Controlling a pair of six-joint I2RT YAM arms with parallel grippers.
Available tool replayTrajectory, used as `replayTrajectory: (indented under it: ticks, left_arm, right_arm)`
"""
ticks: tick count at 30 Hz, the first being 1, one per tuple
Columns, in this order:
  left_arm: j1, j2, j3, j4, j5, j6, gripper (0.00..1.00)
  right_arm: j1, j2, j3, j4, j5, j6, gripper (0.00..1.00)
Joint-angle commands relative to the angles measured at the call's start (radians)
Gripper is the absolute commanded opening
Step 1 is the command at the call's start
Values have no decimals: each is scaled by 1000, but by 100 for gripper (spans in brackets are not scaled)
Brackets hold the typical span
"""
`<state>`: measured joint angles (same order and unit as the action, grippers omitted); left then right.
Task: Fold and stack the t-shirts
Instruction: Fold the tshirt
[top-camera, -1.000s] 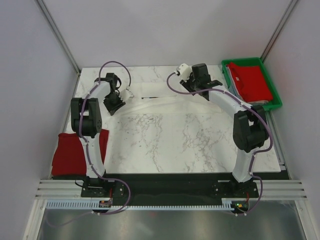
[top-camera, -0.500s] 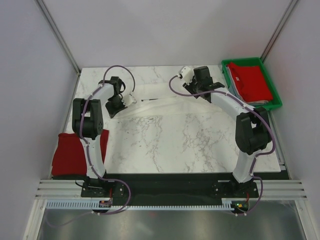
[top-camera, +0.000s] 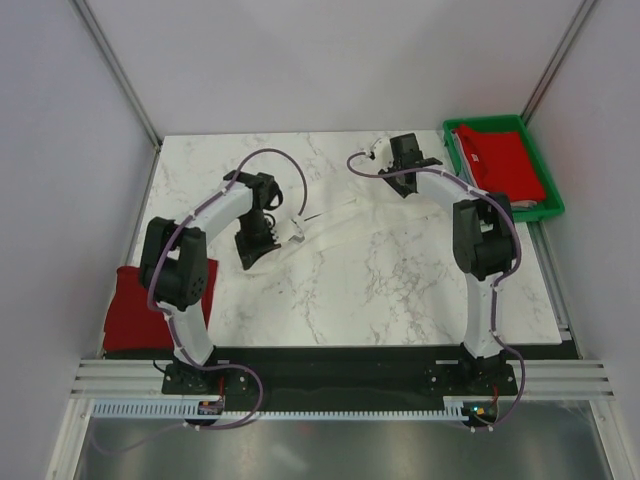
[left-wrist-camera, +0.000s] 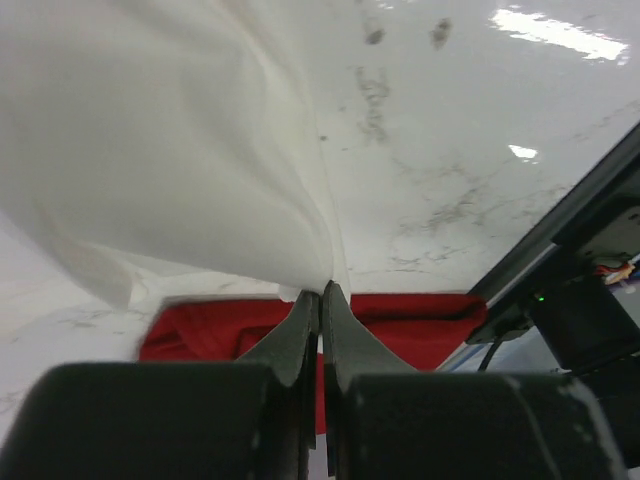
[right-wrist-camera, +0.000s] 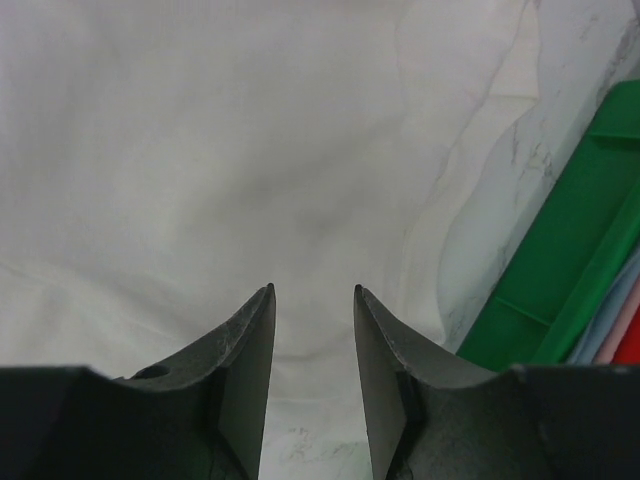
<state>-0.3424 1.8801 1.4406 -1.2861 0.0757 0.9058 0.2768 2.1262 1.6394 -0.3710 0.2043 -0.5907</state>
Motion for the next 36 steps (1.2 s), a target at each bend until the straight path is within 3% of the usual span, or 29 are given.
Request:
replayTrajectory:
  ticks: [1,6,14,18,20,21,27,30,36]
  left_arm:
    - [-56,-53,-68,-124,101,-53,2]
    - [-128,-62,-134,-121,165,-102,2]
    - [-242,-61,-184,-110,237,-143,4]
    - [-283,-59,-183,-113,286,-157,20]
    - [-302,-64,-161,-137,311,-162,38]
    - [-303,-67,-122,-153,315,-162,40]
    - [-303,-47,75,-144,244,-192,41]
    - [-297,16,78,-61,164,-217,39]
    - [-273,96,15,63,115,-240,26]
  right_arm:
    - [-2,67,88,-19,38,-8,45]
    - [-4,168,158,-48,35,-12,44]
    - [-5,340,410,-121,30,-35,43]
    - [7,431,563,-137,18,-38,43]
    - [10,446,597,-137,21,-28,43]
    - [12,448,618,-137,23,-18,43]
    - [1,295,584,-117,55,48,46]
    - [-13,186,527,-105,50,64,47]
    - [-48,12,335,-106,-29,121,47]
